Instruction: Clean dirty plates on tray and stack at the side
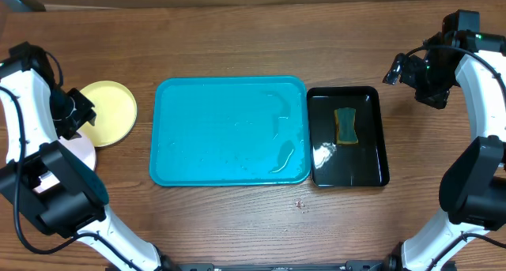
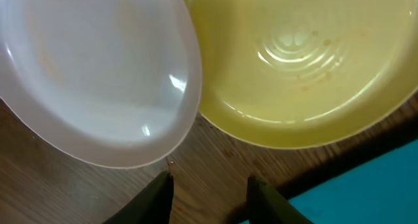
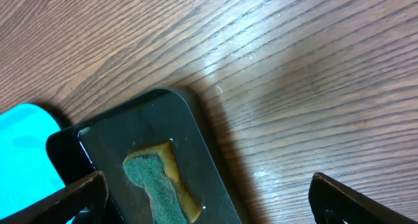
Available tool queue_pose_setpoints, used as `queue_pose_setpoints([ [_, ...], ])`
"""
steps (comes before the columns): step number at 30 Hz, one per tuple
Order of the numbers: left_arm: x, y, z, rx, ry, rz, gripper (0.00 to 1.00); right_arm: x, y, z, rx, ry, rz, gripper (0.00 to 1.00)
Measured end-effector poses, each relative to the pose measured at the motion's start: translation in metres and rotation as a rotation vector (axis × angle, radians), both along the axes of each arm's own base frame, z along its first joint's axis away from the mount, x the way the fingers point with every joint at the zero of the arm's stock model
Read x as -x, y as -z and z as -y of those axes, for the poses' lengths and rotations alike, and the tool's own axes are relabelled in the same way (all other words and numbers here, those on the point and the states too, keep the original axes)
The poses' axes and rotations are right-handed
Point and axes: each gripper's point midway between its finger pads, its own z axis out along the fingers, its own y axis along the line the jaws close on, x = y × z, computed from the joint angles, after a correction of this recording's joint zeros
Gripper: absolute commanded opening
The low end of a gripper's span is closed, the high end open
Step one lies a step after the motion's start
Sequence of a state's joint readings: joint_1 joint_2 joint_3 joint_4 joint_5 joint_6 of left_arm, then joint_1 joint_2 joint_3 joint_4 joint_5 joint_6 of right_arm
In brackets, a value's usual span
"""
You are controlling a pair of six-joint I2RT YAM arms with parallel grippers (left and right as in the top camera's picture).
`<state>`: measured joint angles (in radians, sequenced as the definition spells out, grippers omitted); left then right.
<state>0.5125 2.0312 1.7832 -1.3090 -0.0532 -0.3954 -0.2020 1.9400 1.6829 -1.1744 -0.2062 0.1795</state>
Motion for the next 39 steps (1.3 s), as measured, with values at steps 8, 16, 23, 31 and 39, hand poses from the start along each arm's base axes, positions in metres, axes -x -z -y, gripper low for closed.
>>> queue_pose_setpoints([
  [8, 0.007, 0.043, -0.003, -0.015, -0.028, -0.013, 0.37, 0.0, 0.0, 0.0, -0.001, 0.0, -0.001, 1.0],
  [16, 0.0, 0.06, -0.006, -0.036, -0.032, 0.034, 0.3, 0.0, 0.0, 0.0, 0.0, 0.0, 0.0, 1.0],
  [23, -0.01, 0.06, -0.003, -0.012, -0.03, 0.077, 0.27, 0.0, 0.0, 0.0, 0.0, 0.0, 0.0, 1.0],
  [31, -0.018, 0.06, -0.003, -0.017, -0.022, 0.106, 0.29, 0.0, 0.0, 0.0, 0.0, 0.0, 0.0, 1.0],
  [39, -0.048, 0.059, 0.021, -0.011, 0.051, 0.183, 0.31, 0.0, 0.0, 0.0, 0.0, 0.0, -0.001, 1.0],
])
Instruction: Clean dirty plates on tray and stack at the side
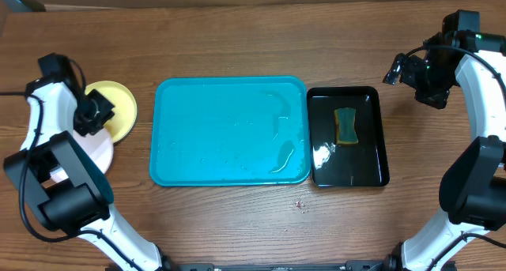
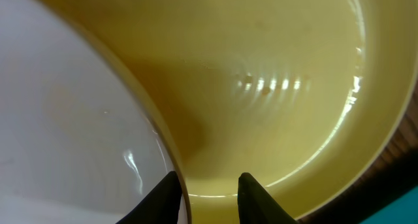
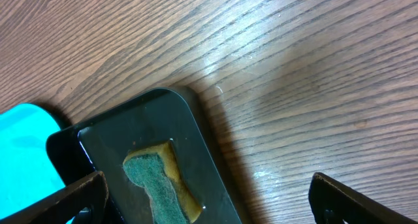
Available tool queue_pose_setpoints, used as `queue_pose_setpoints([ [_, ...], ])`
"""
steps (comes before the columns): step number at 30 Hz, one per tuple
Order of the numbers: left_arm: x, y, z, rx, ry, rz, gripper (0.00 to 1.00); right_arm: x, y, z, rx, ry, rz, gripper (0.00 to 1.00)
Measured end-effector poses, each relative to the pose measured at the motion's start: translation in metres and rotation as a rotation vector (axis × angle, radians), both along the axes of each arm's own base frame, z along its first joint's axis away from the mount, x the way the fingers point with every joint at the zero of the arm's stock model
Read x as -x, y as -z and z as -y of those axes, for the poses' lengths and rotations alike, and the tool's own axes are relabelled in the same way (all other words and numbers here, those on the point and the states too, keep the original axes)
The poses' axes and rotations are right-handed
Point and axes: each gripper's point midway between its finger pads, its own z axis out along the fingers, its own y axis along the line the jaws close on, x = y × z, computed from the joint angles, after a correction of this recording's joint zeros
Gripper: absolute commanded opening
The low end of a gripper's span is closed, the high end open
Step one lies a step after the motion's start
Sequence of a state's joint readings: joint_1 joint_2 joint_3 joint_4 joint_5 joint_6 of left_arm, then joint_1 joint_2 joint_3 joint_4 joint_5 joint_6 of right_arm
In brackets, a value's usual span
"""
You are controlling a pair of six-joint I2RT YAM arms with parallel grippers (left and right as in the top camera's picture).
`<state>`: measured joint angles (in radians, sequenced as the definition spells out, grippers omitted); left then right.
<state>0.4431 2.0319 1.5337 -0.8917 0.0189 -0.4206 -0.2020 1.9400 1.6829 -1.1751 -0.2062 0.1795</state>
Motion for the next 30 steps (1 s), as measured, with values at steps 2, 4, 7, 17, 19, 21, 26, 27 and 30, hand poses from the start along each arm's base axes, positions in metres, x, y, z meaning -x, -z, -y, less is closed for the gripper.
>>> queue_pose_setpoints([
  [2, -0.008, 0.0, 0.008, -0.001, 0.023, 0.02, 0.34, 0.0, 0.0, 0.0, 0.0, 0.0, 0.0, 1.0],
  [4, -0.017, -0.001, 0.015, -0.006, 0.045, 0.041, 0.36, 0.0, 0.0, 0.0, 0.0, 0.0, 0.0, 1.0],
  [7, -0.03, -0.003, 0.024, -0.016, 0.076, 0.076, 0.39, 0.0, 0.0, 0.0, 0.0, 0.0, 0.0, 1.0],
  [17, -0.058, -0.011, 0.029, -0.056, 0.107, 0.177, 0.42, 0.0, 0.0, 0.0, 0.0, 0.0, 0.001, 1.0],
  [19, -0.062, -0.013, 0.025, -0.075, 0.104, 0.19, 0.43, 0.0, 0.0, 0.0, 0.0, 0.0, 0.0, 1.0],
  [21, -0.064, -0.013, 0.021, -0.097, 0.099, 0.199, 0.44, 0.0, 0.0, 0.0, 0.0, 0.0, 0.0, 1.0],
  [26, -0.072, -0.018, 0.012, -0.148, 0.087, 0.233, 0.45, 0.0, 0.0, 0.0, 0.0, 0.0, 0.001, 1.0],
  [27, -0.074, -0.019, 0.01, -0.155, 0.085, 0.239, 0.45, 0.0, 0.0, 0.0, 0.0, 0.0, 0.001, 1.0],
  [30, -0.077, -0.02, 0.008, -0.168, 0.082, 0.254, 0.45, 0.0, 0.0, 0.0, 0.0, 0.0, 0.001, 1.0],
])
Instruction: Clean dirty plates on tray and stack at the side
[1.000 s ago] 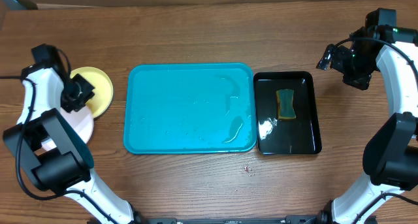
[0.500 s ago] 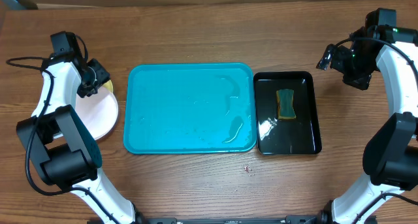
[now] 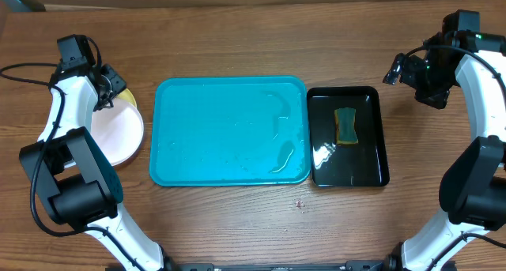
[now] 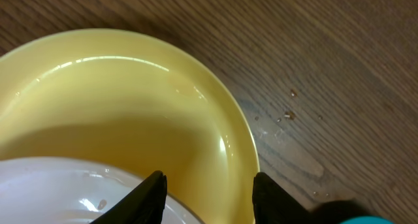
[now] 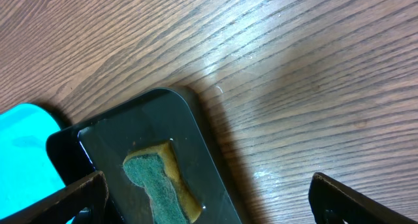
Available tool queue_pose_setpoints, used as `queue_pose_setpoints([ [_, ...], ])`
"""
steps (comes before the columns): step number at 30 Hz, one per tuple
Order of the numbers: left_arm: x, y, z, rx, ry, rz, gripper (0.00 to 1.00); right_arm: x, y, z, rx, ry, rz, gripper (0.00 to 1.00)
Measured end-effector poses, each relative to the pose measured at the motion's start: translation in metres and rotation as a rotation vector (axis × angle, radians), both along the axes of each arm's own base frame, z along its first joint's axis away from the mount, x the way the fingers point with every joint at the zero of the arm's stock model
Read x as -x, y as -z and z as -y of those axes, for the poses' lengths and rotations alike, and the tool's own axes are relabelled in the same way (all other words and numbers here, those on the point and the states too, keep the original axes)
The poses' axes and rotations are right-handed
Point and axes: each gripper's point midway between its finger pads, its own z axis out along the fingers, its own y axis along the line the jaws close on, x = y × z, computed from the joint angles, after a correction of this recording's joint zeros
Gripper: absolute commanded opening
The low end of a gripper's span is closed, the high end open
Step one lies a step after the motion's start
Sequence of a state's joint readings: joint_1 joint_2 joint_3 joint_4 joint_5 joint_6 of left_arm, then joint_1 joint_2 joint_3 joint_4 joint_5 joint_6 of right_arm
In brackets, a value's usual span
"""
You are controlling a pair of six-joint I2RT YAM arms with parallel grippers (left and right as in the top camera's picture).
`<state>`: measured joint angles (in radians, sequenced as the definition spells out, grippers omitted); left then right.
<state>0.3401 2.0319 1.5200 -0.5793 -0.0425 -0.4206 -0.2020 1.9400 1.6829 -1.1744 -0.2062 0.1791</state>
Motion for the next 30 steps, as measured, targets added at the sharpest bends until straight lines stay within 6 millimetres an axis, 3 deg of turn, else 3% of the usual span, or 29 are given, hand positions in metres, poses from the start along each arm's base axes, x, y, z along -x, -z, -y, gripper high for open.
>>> queue_pose_setpoints([
  [4, -0.002, 0.004, -0.001, -0.001, 0.0, 0.001, 0.43, 0.0, 0.0, 0.0, 0.0, 0.0, 0.0, 1.0],
  [9, -0.001, 0.025, 0.0, 0.011, 0.001, -0.034, 0.46, 0.0, 0.0, 0.0, -0.001, 0.001, 0.0, 1.0],
  [12, 0.003, 0.025, 0.001, 0.017, 0.007, -0.06, 0.49, 0.0, 0.0, 0.0, -0.001, 0.0, -0.001, 1.0],
  [16, -0.008, -0.009, -0.004, 0.008, 0.009, -0.042, 0.52, 0.0, 0.0, 0.0, 0.0, 0.0, 0.0, 1.0],
  [19, -0.024, -0.052, -0.014, -0.013, 0.001, 0.016, 0.52, 0.0, 0.0, 0.0, 0.0, 0.0, 0.0, 1.0],
  [22, -0.027, -0.087, -0.018, -0.022, -0.001, 0.037, 0.54, 0.0, 0.0, 0.0, 0.0, 0.0, 0.0, 1.0],
  [25, -0.018, -0.11, -0.014, -0.013, 0.01, 0.011, 0.66, 0.0, 0.0, 0.0, 0.0, 0.0, 0.0, 1.0],
  [28, 0.0, -0.114, 0.004, 0.068, 0.038, -0.053, 0.76, 0.0, 0.0, 0.0, 0.0, 0.0, 0.0, 1.0],
  [30, 0.015, -0.109, 0.023, 0.163, 0.067, -0.11, 1.0, 0.0, 0.0, 0.0, 0.0, 0.0, 0.0, 1.0],
])
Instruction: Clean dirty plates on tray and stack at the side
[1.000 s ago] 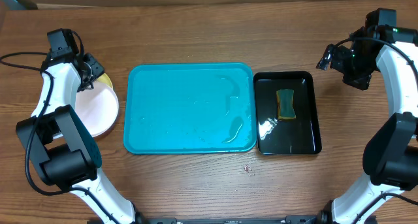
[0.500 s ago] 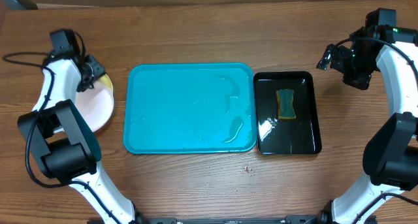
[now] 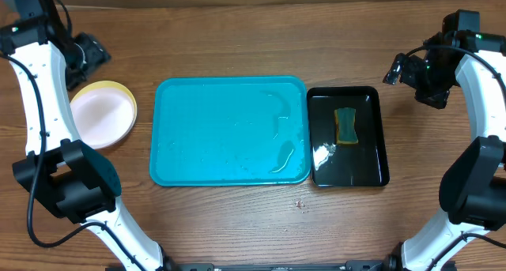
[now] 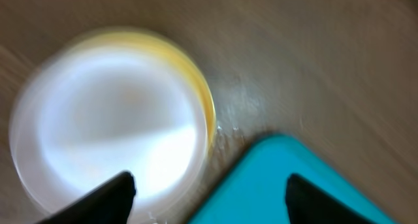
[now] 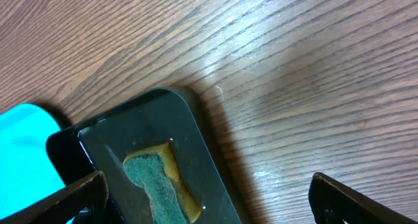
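A white plate (image 3: 101, 115) lies nested inside a yellow plate (image 3: 126, 95) on the table, left of the teal tray (image 3: 229, 129). The tray holds only streaks of water. In the blurred left wrist view the white plate (image 4: 111, 119) sits in the yellow plate's rim (image 4: 204, 100) beside the tray corner (image 4: 294, 185). My left gripper (image 3: 91, 51) hangs open and empty, above and behind the stack (image 4: 209, 198). My right gripper (image 3: 398, 69) is open and empty, right of the black tray.
A black tray (image 3: 373, 156) with a little water holds a green-and-yellow sponge (image 3: 345, 126) just right of the teal tray. The right wrist view shows that sponge (image 5: 157, 181) and the black tray's corner (image 5: 189, 100). A few crumbs (image 3: 299, 203) lie near the front.
My left gripper was low at the far rim of the plates with its jaws close together. Now it is raised at the far left, wide open. The white plate lies centred in the yellow one.
The white plate first lay beside the yellow one, overlapping its near-left edge, with my left gripper low over them. Then it overlapped the yellow plate more, then covered most of it. Now it rests nested inside and the gripper has withdrawn. The right arm never moved.
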Available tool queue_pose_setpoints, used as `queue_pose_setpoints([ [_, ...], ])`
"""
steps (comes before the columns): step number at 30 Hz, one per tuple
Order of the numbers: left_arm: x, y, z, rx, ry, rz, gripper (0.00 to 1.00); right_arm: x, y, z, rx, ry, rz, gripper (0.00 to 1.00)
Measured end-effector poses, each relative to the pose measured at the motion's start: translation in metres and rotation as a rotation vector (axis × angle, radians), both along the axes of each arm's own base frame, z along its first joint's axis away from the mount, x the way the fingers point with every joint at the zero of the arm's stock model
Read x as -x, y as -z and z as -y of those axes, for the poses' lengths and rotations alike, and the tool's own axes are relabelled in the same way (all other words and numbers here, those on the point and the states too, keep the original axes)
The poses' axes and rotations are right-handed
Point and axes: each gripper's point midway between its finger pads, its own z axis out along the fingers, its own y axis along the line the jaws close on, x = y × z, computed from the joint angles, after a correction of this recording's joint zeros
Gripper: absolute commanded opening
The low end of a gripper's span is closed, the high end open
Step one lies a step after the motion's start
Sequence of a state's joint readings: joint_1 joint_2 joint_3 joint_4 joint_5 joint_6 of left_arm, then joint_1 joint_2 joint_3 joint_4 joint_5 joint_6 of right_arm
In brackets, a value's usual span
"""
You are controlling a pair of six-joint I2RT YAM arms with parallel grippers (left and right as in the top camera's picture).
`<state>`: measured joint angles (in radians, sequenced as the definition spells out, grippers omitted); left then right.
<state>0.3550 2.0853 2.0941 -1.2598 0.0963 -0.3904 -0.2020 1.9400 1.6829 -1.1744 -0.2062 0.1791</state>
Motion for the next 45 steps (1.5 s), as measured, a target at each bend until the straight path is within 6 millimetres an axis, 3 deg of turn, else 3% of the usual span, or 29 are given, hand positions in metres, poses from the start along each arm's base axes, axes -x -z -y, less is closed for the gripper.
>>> queue_pose_setpoints([
  [4, 0.015, 0.006, 0.03, 0.131, 0.037, -0.063, 1.0, 0.0, 0.0, 0.0, 0.0, 0.0, -0.001, 1.0],
  [12, 0.008, 0.003, 0.062, 0.185, 0.103, -0.048, 1.0, 0.0, 0.0, 0.0, 0.0, 0.0, 0.0, 1.0],
  [36, 0.007, 0.003, 0.064, 0.193, 0.107, -0.046, 1.0, 0.0, -0.002, -0.003, 0.001, -0.006, 0.005, 1.0],
  [38, 0.007, 0.003, 0.064, 0.193, 0.106, -0.046, 1.0, 0.0, -0.01, -0.008, 0.005, -0.019, 0.024, 1.0],
  [41, 0.007, 0.003, 0.064, 0.193, 0.106, -0.046, 1.0, 0.001, -0.041, -0.023, 0.019, -0.054, 0.103, 1.0],
  [45, 0.007, 0.003, 0.064, 0.193, 0.106, -0.045, 1.0, 0.016, -0.128, -0.056, 0.047, -0.131, 0.346, 1.0],
])
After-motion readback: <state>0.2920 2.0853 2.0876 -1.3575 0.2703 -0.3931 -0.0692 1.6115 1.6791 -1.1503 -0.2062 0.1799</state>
